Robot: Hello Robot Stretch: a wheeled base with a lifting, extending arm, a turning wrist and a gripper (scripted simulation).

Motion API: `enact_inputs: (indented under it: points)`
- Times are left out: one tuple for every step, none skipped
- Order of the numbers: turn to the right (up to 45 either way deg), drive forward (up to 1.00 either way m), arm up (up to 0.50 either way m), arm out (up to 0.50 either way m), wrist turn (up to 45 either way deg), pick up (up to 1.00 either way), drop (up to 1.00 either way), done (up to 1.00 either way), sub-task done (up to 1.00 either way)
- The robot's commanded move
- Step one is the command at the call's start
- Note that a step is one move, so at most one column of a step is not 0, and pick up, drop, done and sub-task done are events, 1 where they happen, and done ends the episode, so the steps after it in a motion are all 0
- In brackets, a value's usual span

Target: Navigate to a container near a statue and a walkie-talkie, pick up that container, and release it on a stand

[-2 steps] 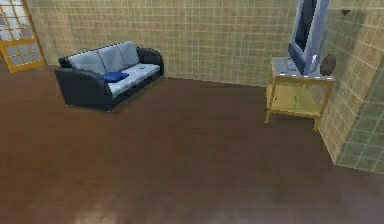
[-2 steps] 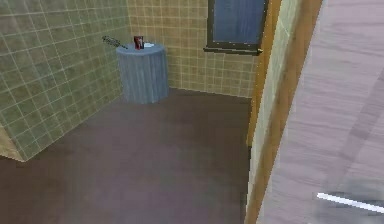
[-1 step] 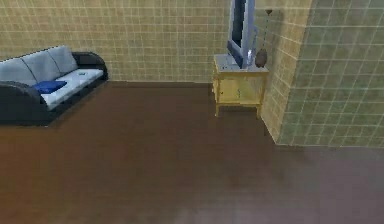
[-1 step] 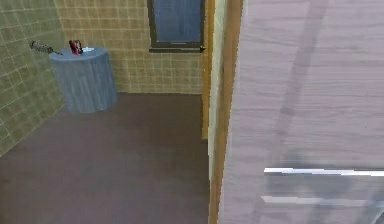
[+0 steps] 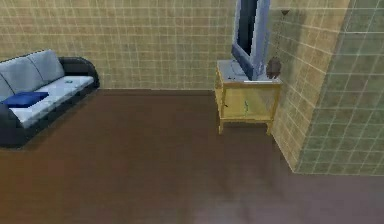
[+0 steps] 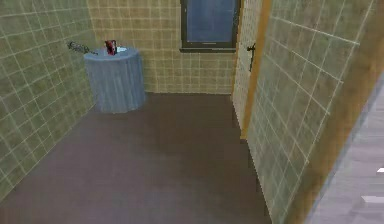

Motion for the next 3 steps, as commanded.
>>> enact_inputs:
  points:
    - [-45.0, 0.0, 0.0, 0.0, 0.0, 0.0, 0.0, 0.0, 0.0]
    - [-21.0, 0.0, 0.0, 0.0, 0.0, 0.0, 0.0, 0.0, 0.0]
    - [0.0, 1.0, 0.0, 0.0, 0.0, 0.0, 0.0, 0.0, 0.0]
